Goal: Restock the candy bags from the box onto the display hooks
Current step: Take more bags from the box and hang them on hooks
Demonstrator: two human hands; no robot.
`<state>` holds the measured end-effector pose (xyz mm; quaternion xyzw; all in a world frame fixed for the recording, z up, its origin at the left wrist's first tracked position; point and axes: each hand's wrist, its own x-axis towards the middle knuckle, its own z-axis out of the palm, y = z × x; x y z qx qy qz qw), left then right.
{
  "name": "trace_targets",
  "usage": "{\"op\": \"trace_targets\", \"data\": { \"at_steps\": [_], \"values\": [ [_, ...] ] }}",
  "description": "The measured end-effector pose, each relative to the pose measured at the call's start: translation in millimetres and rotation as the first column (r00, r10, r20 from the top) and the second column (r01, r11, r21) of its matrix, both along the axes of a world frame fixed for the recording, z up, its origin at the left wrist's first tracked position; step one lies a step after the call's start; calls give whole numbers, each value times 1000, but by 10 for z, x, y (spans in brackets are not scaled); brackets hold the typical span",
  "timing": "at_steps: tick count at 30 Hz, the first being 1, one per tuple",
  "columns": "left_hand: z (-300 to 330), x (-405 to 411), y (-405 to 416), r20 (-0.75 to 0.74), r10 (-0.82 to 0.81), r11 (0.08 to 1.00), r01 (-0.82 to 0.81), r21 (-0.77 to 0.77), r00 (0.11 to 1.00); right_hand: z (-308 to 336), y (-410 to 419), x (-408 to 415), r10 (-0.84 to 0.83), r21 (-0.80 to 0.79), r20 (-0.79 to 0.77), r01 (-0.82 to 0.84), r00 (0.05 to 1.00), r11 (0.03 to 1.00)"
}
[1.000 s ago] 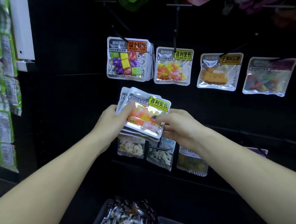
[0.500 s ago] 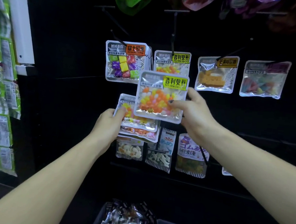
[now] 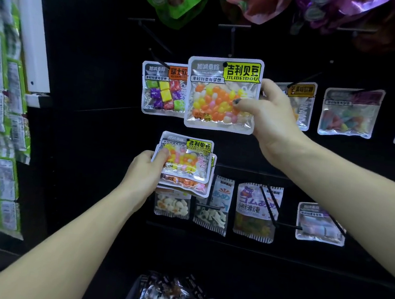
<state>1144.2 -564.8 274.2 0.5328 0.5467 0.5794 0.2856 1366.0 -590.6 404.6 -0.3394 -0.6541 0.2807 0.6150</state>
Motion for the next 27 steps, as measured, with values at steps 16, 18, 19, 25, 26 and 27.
{"op": "trace_targets", "data": {
  "at_steps": [16, 18, 19, 25, 26, 27],
  "values": [
    [27, 24, -59, -25, -20, 1000, 21, 22, 999, 65, 197, -28, -43, -67, -33, 40, 999, 997],
    [20, 13, -54, -28, -35, 999, 36, 19, 999, 58, 321, -25, -76, -94, -45, 72, 996, 993],
    [20, 11, -57, -28, -45, 999, 45, 17, 999, 62, 401, -20, -98, -108, -46, 92, 994, 990],
    [-5, -4, -39, -20, -61, 998, 61, 26, 998, 118, 945, -8, -150, -316, -85, 116, 985, 942],
    [-13, -6, -35, -22, -59, 998, 60, 30, 998, 104, 1043, -4, -166, -357, -96, 122, 981, 926],
    [-17, -8, -37, -29, -60, 998, 61, 31, 998, 89, 1117, 0, -178, -381, -111, 123, 978, 916]
  ]
}}
